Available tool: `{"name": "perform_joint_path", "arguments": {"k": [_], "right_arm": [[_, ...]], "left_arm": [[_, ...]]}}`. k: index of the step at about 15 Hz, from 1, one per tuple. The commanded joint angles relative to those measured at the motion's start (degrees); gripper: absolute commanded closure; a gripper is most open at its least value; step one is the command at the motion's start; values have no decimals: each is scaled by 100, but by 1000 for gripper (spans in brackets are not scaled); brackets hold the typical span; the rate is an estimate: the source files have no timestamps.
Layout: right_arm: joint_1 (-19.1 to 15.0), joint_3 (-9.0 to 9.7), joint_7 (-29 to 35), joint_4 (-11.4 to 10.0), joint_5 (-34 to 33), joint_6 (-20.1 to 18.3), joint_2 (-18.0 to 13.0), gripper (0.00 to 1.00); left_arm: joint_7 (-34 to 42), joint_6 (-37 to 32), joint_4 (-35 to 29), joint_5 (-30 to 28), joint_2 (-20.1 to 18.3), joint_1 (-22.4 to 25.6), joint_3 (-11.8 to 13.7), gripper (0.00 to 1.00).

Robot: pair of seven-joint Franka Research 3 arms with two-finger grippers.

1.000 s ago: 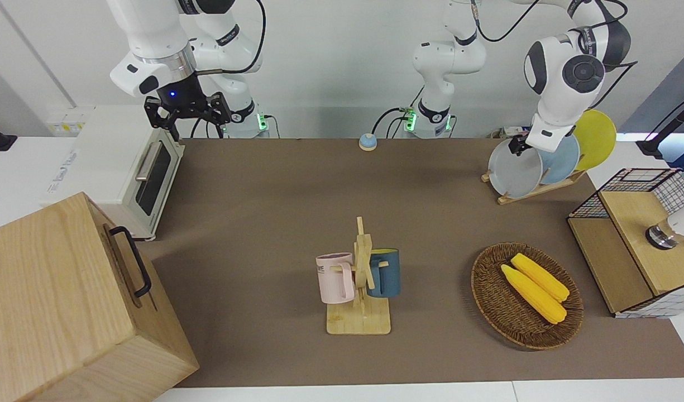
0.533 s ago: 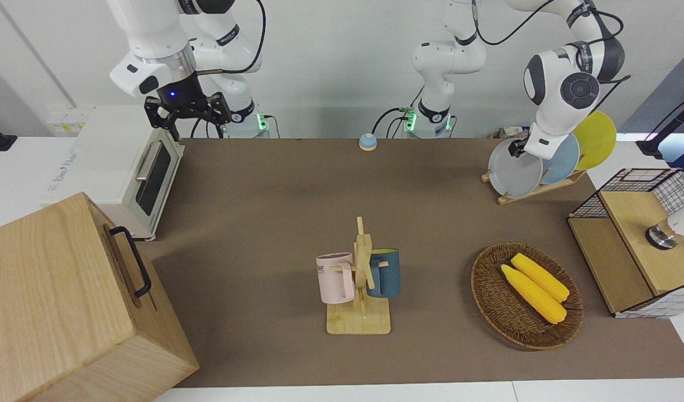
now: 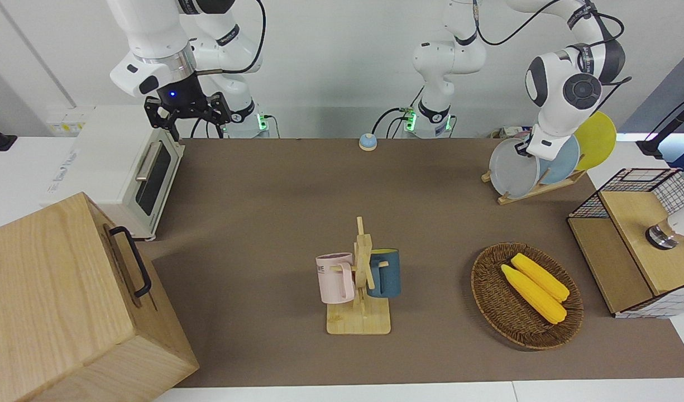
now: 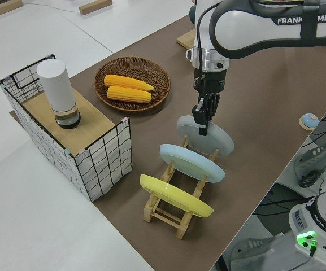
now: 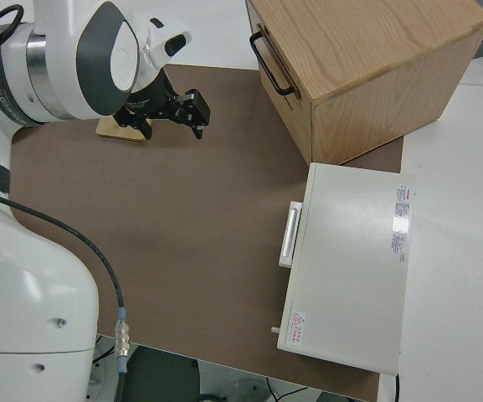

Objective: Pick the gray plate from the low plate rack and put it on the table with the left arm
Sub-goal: 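Grasp the rim of the front gray plate with the left gripper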

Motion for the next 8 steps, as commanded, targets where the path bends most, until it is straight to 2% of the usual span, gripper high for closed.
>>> {"name": "perform_joint_path", "arguments": {"k": [1,3,8], "right_arm": [[-106,98,69,51,-8,-72,-7,17],[-106,98,69,51,-8,-72,-7,17],[-106,98,69,51,-8,-81,-15,17]], "left_arm": [[-29,99,-103,96,-71,-3,17,978],[-38,-59,28,122,-115,-20,-10,978],[42,-937,749,149,-141,-91,-88,978]]}}
